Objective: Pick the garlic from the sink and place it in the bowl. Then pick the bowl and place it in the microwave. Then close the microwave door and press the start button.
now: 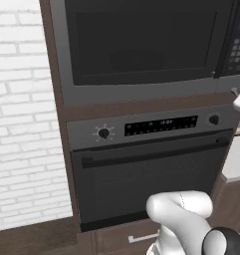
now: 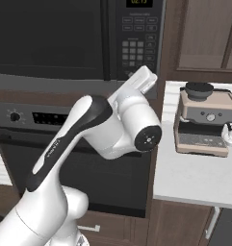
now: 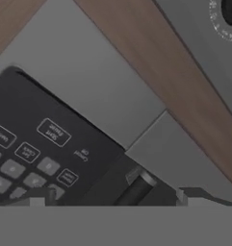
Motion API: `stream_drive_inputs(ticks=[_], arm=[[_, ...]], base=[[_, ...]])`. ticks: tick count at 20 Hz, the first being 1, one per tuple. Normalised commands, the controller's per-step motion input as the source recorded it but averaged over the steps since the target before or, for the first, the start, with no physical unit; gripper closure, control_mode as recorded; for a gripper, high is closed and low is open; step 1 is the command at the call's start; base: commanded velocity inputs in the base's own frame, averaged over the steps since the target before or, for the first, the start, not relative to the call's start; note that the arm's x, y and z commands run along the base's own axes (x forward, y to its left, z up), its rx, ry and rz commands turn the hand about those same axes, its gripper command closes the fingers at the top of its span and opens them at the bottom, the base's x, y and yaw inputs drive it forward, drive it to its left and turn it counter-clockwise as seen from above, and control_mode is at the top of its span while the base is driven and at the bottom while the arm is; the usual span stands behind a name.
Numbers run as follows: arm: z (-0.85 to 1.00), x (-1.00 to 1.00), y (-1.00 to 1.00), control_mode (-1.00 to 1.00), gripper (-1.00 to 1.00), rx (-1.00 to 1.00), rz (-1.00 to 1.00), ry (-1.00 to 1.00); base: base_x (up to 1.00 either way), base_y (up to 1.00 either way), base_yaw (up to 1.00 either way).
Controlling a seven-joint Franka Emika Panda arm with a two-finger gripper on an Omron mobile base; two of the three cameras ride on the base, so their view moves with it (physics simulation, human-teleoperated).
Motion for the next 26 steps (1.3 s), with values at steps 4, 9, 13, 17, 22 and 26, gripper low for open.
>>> stream_drive_inputs(ticks=[4, 9, 13, 17, 22, 26], arm=[[-0.14, 0.24, -0.01, -1.00, -1.00, 0.00, 0.04, 0.01], [-0.11, 0.29, -0.08, -1.00, -1.00, 0.02, 0.04, 0.00], [-0.11, 0.37, -0.03, -1.00, -1.00, 0.03, 0.02, 0.00], [-0.05, 0.41, -0.10, -1.00, -1.00, 0.04, 0.03, 0.00], [-0.02, 0.37, -0.18, -1.00, -1.00, 0.03, 0.06, 0.00], [-0.13, 0.13, -0.09, -1.00, -1.00, 0.01, 0.07, 0.00]], base=[[0.00, 0.00, 0.00], [0.00, 0.00, 0.00], [0.00, 0.00, 0.00], [0.00, 0.00, 0.00], [0.00, 0.00, 0.00], [0.00, 0.00, 0.00]])
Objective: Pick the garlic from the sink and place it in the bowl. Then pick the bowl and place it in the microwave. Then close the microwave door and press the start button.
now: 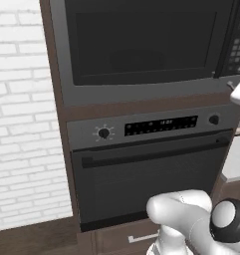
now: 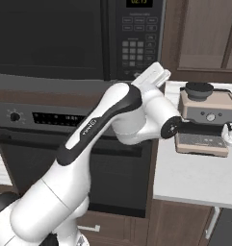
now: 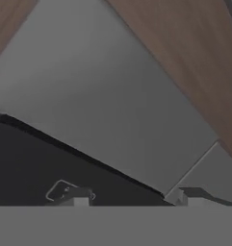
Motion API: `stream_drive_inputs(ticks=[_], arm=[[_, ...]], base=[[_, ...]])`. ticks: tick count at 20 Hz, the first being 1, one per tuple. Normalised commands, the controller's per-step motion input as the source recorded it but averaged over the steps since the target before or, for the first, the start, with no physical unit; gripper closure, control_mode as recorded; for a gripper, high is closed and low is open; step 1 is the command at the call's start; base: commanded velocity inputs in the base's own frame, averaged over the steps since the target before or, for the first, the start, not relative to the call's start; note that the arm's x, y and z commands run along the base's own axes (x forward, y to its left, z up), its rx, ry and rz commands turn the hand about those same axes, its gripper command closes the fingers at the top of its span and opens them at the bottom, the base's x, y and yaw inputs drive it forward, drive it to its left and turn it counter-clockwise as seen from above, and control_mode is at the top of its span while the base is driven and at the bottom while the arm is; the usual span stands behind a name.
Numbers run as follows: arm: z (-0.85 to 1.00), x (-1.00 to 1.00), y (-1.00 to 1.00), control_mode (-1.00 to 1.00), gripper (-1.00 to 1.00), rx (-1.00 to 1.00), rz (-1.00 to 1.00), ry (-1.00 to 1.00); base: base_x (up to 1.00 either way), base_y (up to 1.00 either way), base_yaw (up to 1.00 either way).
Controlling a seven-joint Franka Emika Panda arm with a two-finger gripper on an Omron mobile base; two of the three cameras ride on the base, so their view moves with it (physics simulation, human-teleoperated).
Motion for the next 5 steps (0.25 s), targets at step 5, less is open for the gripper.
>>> stream_drive_inputs(ticks=[5], arm=[[-0.24, -0.56, 0.23, -1.00, -1.00, 0.00, 0.04, 0.00]], base=[[0.00, 0.00, 0.00]])
